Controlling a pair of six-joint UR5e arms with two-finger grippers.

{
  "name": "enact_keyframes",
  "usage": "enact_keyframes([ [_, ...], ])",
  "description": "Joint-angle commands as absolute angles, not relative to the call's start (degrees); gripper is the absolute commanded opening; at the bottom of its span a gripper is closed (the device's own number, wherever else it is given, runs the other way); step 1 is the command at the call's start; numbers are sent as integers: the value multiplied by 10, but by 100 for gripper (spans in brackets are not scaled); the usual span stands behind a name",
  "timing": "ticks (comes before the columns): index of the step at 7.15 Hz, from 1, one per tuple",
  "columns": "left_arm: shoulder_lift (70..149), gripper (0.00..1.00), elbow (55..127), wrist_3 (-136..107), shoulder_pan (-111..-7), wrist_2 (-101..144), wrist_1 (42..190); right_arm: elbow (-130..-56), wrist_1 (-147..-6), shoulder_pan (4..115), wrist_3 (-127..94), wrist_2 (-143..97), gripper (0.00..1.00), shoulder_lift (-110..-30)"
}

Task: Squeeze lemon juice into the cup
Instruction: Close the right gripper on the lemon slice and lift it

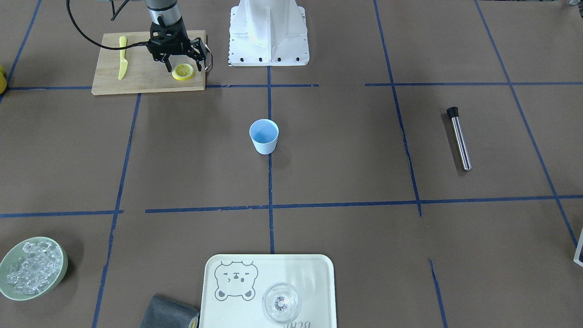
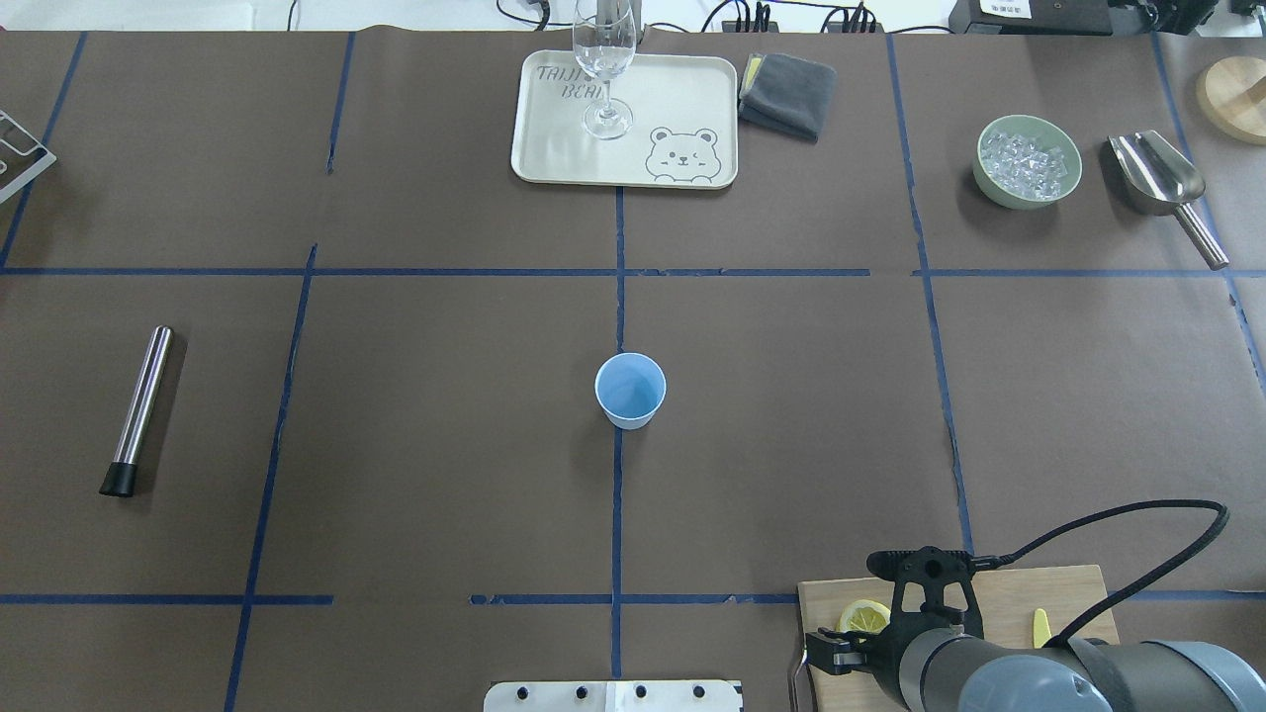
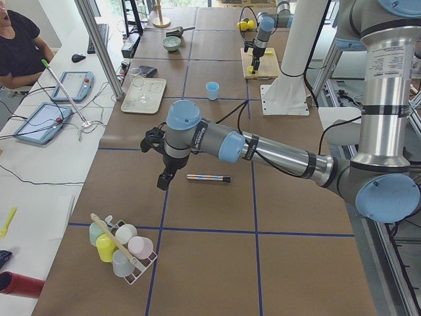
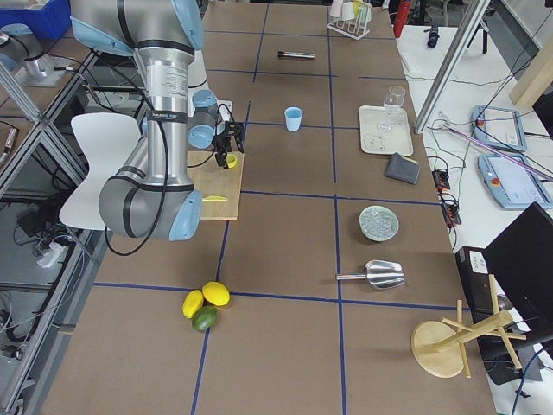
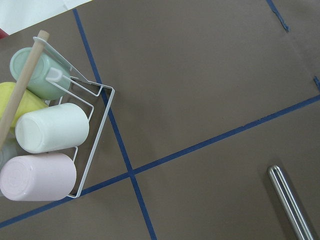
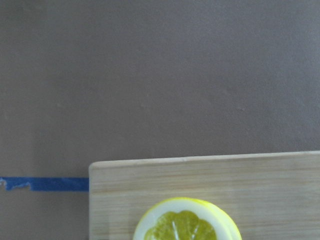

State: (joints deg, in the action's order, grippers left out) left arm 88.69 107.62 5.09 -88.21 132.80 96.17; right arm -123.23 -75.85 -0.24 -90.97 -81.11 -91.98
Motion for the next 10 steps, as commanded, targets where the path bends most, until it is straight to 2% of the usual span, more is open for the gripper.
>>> enact_keyframes([
  [1,888,100,1077,51,-883,1328,962,-1231,-758,1,-907,-812,94,-920],
  [3,890,100,1077,51,-884,1329,962,-1234,-758,13,-907,-827,63,-921],
  [5,892,100,1077,50,-887,1329,961,-1238,-758,18,-907,-829,39,-921],
  [6,894,100,1078,51,-888,1328,961,-1239,-758,21,-907,-829,33,-922],
  [10,895,100,1078,50,-888,1329,961,-1262,-771,47,-906,-853,35,-924],
])
